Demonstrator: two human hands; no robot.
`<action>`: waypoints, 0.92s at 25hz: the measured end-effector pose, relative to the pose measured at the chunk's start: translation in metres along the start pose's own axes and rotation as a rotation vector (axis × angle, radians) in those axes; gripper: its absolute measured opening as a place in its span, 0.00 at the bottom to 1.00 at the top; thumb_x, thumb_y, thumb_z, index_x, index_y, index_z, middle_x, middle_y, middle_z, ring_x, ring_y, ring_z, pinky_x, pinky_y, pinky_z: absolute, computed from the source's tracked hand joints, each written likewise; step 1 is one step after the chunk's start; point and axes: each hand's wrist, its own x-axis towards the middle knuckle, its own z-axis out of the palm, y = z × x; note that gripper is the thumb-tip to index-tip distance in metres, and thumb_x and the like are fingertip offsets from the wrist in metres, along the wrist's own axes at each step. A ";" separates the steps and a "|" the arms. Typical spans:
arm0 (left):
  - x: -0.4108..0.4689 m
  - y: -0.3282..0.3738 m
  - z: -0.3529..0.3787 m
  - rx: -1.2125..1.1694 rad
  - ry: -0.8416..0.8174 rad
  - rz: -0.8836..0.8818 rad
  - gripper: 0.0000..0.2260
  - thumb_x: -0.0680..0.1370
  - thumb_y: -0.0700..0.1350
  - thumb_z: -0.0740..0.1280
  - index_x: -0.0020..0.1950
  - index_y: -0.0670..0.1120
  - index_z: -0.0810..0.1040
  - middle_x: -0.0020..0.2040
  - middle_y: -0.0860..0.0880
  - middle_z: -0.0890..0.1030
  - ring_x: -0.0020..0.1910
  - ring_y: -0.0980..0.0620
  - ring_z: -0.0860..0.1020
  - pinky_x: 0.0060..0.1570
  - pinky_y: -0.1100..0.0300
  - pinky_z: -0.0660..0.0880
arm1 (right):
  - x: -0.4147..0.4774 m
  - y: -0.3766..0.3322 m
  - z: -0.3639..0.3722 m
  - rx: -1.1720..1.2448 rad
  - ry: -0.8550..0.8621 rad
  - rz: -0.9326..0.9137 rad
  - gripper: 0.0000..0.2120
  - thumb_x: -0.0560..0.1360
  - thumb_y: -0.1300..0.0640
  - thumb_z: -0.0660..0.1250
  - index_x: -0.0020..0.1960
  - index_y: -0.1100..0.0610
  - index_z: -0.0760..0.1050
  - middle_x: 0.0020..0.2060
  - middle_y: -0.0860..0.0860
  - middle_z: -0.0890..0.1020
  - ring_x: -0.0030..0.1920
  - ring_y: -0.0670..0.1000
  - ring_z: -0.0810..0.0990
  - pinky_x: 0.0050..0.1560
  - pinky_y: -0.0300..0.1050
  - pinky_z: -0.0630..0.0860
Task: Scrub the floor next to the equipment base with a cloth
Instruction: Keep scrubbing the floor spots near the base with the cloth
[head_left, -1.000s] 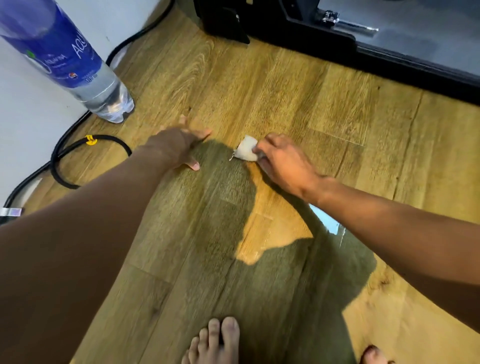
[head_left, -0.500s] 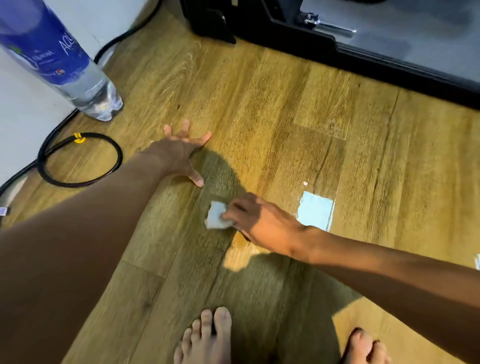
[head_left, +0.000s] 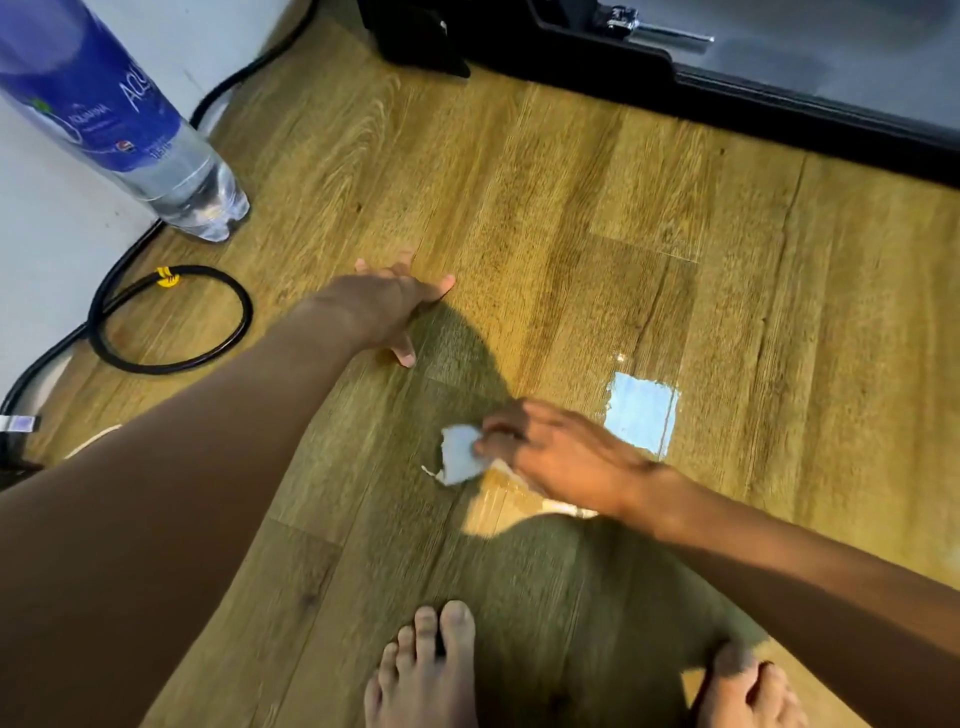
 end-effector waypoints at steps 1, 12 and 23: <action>0.000 0.003 -0.002 -0.025 -0.016 -0.011 0.51 0.66 0.54 0.77 0.74 0.68 0.43 0.78 0.47 0.38 0.74 0.32 0.44 0.68 0.34 0.59 | 0.003 0.011 -0.007 -0.001 0.043 0.089 0.16 0.74 0.63 0.67 0.60 0.52 0.73 0.55 0.52 0.77 0.50 0.49 0.76 0.46 0.42 0.79; -0.017 0.047 0.005 -0.006 -0.039 -0.080 0.63 0.61 0.62 0.78 0.76 0.53 0.31 0.76 0.40 0.32 0.74 0.30 0.42 0.68 0.33 0.58 | -0.023 0.036 -0.018 -0.006 0.209 0.321 0.10 0.77 0.60 0.66 0.58 0.59 0.76 0.55 0.56 0.79 0.51 0.55 0.77 0.46 0.54 0.79; -0.005 0.089 -0.009 0.191 -0.058 0.076 0.60 0.66 0.50 0.78 0.73 0.60 0.28 0.76 0.37 0.36 0.74 0.29 0.48 0.64 0.36 0.64 | -0.019 0.075 -0.030 -0.061 0.256 0.408 0.10 0.78 0.56 0.61 0.58 0.57 0.73 0.54 0.55 0.77 0.51 0.53 0.74 0.47 0.51 0.78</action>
